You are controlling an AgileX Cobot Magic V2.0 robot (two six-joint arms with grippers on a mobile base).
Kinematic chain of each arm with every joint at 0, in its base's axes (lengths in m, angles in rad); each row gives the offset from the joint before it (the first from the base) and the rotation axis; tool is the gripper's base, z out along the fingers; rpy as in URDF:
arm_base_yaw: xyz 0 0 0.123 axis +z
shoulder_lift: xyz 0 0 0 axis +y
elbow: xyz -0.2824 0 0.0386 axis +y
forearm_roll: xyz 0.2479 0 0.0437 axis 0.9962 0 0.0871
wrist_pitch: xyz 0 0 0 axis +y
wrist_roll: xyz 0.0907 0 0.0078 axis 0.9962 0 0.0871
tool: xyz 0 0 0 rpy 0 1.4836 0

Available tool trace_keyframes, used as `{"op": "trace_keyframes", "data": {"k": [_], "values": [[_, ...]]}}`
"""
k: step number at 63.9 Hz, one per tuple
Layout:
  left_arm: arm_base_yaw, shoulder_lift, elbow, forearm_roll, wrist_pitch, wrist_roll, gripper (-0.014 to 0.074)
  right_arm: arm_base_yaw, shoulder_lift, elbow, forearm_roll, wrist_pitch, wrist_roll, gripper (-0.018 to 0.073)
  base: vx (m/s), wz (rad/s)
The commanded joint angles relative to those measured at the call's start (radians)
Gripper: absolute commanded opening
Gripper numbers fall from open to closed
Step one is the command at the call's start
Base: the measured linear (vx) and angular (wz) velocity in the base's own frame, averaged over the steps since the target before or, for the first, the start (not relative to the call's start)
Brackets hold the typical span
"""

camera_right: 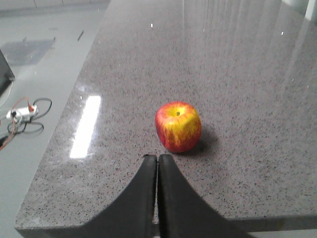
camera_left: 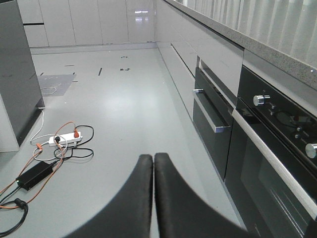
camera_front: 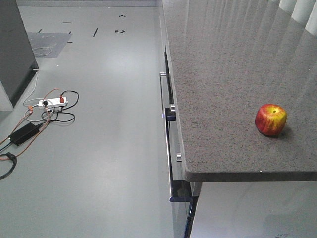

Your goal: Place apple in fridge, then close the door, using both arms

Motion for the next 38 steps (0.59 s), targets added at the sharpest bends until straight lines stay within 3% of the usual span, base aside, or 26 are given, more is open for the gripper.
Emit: {"op": "trace_keyframes", "data": {"k": [1, 20, 31, 38], "values": [[0.000, -0.014, 0.020, -0.010, -0.068, -0.009, -0.0005, 0.000, 0.047, -0.050, -0.002, -0.036, -0.009, -0.0004, 0.00, 0.00], [0.000, -0.014, 0.020, -0.010, -0.068, -0.009, -0.0005, 0.000, 0.068, -0.050, -0.007, -0.039, -0.013, -0.0004, 0.00, 0.00], [0.000, -0.014, 0.020, -0.010, -0.068, -0.009, -0.0005, 0.000, 0.068, -0.050, -0.014, -0.034, -0.102, 0.0004, 0.00, 0.00], [0.000, -0.014, 0.020, -0.010, -0.068, -0.009, -0.0005, 0.000, 0.068, -0.051, -0.013, -0.052, -0.162, 0.0056, 0.00, 0.00]]}}
